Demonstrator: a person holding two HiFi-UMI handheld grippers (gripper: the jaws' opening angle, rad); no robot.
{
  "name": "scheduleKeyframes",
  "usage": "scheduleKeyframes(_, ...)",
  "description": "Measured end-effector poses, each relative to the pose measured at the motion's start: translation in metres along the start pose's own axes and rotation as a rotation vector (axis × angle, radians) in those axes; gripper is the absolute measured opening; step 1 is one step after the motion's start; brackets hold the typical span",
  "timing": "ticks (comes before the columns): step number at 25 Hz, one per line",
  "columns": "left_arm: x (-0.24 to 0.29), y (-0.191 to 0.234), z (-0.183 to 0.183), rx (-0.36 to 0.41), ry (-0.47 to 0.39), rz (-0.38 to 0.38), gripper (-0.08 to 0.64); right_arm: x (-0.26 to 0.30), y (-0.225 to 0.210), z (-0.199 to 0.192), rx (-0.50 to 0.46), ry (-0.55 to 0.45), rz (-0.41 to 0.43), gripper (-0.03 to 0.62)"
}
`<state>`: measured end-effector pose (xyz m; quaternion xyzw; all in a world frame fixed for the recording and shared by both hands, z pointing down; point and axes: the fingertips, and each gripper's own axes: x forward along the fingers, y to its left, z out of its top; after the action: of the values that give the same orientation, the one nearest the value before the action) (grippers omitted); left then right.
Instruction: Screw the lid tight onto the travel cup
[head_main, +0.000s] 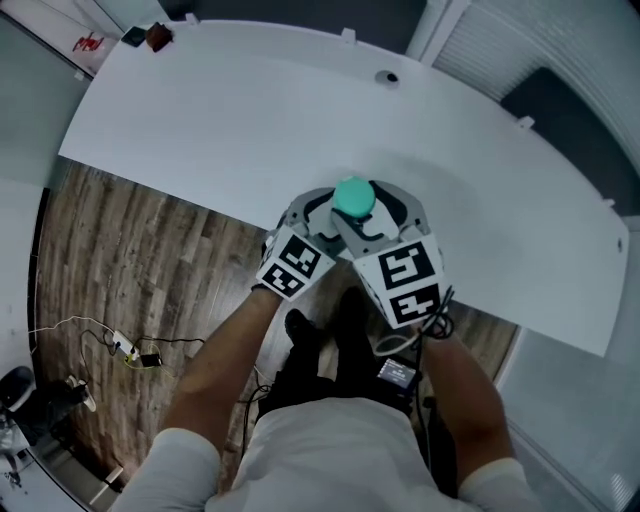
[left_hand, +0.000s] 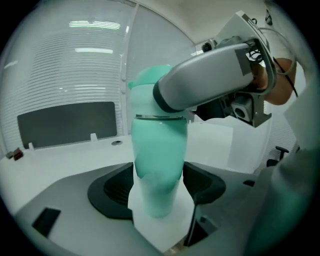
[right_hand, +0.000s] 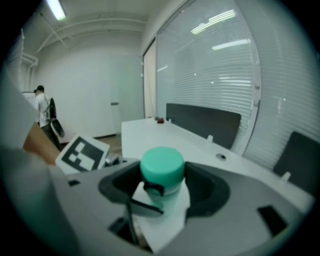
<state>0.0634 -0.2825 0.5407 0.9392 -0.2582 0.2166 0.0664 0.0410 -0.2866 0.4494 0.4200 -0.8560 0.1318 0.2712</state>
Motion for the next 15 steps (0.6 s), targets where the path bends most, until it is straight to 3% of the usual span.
scheduleKeyframes(3, 0.0010, 0.0051, -0.0029, -0.056, -0.017, 0.103, 0.316, 0.0014, 0.0000, 0.0022, 0.033, 0.005, -0.041, 0.288)
scheduleKeyframes(6, 0.0043, 0.0068, -0.0036, -0.093, -0.018, 0.148, 0.316, 0.0019, 0.0012, 0.0014, 0.060, -0.006, -0.079, 0.288)
scheduleKeyframes(15, 0.0027, 0.0024, -0.0080, -0.050, 0.012, 0.030, 0.316, 0.0022, 0.0066, -0.0008, -0.009, -0.006, 0.001, 0.288)
